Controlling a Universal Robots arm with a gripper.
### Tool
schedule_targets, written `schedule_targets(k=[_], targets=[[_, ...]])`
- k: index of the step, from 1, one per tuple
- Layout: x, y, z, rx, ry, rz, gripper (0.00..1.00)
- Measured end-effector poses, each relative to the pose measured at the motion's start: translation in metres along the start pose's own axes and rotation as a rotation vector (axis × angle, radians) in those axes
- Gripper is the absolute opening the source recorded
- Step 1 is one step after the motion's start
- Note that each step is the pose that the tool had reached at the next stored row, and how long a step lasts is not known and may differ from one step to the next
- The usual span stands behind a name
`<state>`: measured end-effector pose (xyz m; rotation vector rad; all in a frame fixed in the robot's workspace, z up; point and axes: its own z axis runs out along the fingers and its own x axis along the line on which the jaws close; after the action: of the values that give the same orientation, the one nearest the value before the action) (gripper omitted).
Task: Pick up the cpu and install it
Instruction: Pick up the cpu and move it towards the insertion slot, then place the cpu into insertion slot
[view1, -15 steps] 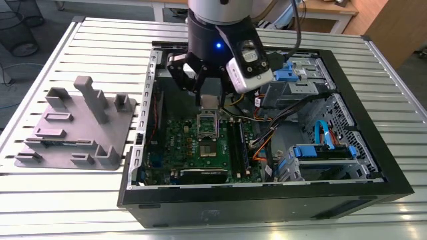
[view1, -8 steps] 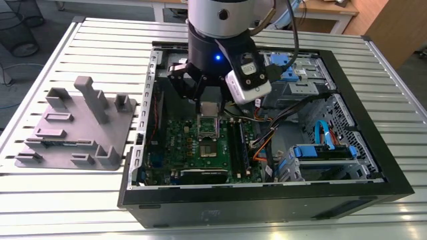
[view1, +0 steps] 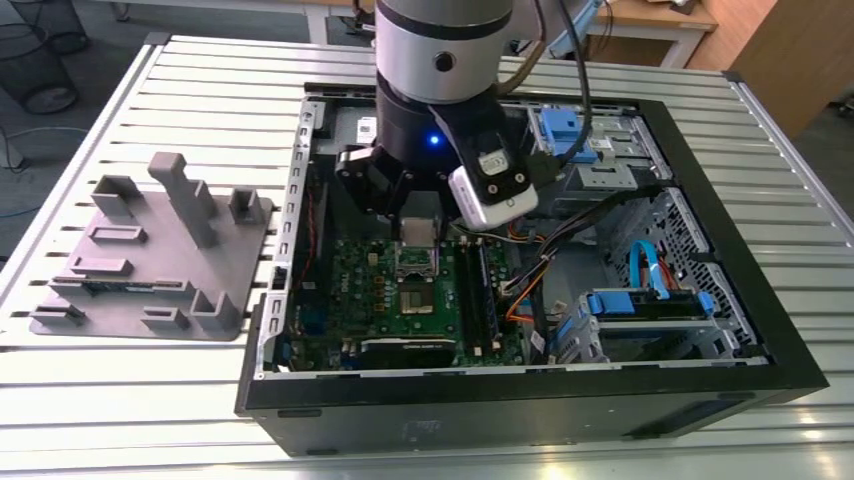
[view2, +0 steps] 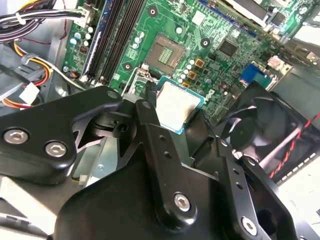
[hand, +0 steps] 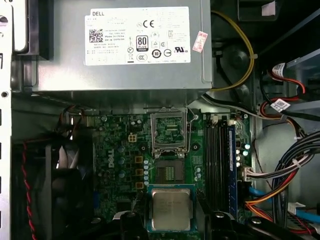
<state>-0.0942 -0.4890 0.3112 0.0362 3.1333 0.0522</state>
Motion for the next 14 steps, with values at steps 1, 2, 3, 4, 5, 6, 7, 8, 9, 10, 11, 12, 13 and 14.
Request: schedule_targets(k=[1, 2, 3, 4, 5, 6, 7, 8, 9, 10, 11, 12, 13, 14], targets=[[-0.0002, -0.0001, 0.0015, 0.0002, 0.0, 0.0, 0.47], [-0.0008, -0.0001, 0.0025, 0.0001, 0.0, 0.0, 0.47], [-0.0018, -0.0001, 0.003, 0.0002, 0.0001, 0.0, 0.47], [-0.0038, -0.0001, 0.0036, 0.0002, 0.0004, 0.0, 0.47], [-0.0064, 0.0, 0.0042, 0.0001, 0.0014, 0.0, 0.47], [-0.0094, 0.0, 0.0047, 0.0002, 0.0027, 0.0, 0.47], [-0.0119, 0.0001, 0.0051, 0.0001, 0.0038, 0.0, 0.47], [-0.0139, 0.0001, 0.0054, 0.0001, 0.0045, 0.0, 0.47], [-0.0144, 0.0001, 0.0056, 0.0, 0.0046, 0.0, 0.47], [-0.0144, 0.0, 0.0055, 0.0002, 0.0048, 0.0, 0.47], [-0.0144, 0.0001, 0.0055, 0.0002, 0.0048, 0.0, 0.47], [-0.0144, 0.0001, 0.006, 0.0003, 0.0048, 0.0, 0.47], [-0.0144, 0.0001, 0.0064, 0.0002, 0.0048, 0.0, 0.47], [-0.0144, 0.0001, 0.0064, 0.0002, 0.0048, 0.0, 0.47]])
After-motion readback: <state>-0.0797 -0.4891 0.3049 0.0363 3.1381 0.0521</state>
